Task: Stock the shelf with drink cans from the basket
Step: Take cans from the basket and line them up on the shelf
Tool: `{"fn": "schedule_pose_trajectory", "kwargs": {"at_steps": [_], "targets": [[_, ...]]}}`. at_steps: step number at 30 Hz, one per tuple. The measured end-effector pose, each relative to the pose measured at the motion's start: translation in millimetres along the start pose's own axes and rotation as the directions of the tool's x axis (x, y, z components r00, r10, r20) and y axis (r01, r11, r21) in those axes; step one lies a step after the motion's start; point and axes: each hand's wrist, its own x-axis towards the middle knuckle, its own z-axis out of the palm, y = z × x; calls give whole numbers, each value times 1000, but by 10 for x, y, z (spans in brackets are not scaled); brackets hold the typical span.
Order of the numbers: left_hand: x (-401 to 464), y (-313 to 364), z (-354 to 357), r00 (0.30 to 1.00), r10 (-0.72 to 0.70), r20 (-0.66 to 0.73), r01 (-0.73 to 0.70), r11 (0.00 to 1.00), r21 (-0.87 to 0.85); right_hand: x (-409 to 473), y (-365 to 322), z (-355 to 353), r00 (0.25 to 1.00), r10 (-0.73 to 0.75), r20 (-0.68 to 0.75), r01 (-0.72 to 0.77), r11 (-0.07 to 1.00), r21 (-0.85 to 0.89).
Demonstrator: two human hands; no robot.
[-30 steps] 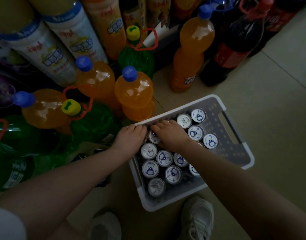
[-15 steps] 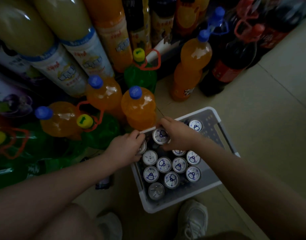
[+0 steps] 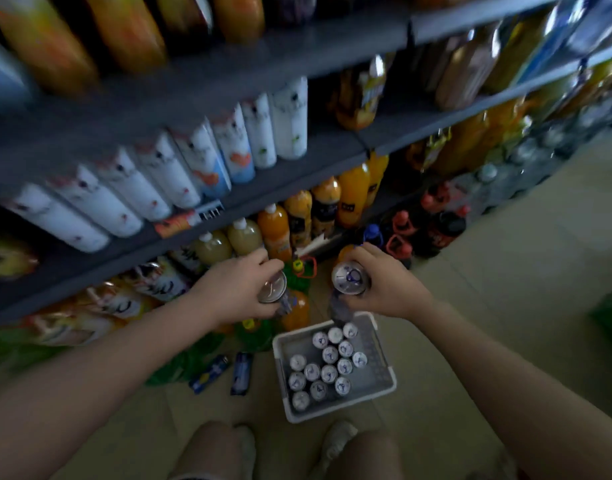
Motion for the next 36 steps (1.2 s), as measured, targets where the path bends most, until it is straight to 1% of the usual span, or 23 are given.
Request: {"fn": "schedule_pose_trajectory", "kwargs": {"at_steps": [4,7,10,13,17,20,25,30,31,33,35,36], "targets": [[-861,-44,-1378,990,-103,-95,88,985,-147,-63,-966,-1155,989,-135,-63,135,991,-7],[-1448,-134,-2147,968,-185,-172,163,978,-133,34,-1767,-1796,958,-272,-95,269,962,-39],[-1909,-309,-2607,928,-248,-277,232,969,-89,180,-2510,-2143,921,-376,-106,369,926,-79],[-2360,-573,-2908,881,-336,-333,325,942,-90,278,-3169,-2321,897,-417,-147,403,908,-118],[-2962,-1047,-3202,815,-419,-401,385,908,-167,333,-4042,-2409,835,-467,-291,451,884,-123],[-3402,-1416,-3431,740,-422,-523,417,899,-136,382,-4754,-2362,762,-492,-422,473,867,-157],[-4013,-1924,-3852,584,-344,-735,341,926,-163,569,-5775,-2357,674,-476,-565,476,865,-161],[-4445,-2194,-4255,477,-311,-822,356,923,-143,627,-6569,-2642,539,-537,-649,505,823,-261],[-4528,-2223,-4345,441,-312,-841,356,921,-156,643,-6722,-2705,515,-545,-662,520,812,-264],[-4672,-2272,-4546,347,-304,-887,354,919,-176,689,-7023,-2810,477,-549,-686,559,792,-245],[-4788,-2323,-4766,264,-291,-920,374,910,-180,759,-7307,-2893,455,-540,-709,585,781,-219],[-4830,-2371,-4871,237,-286,-928,391,903,-178,805,-7431,-2922,449,-531,-719,595,778,-202]]}}
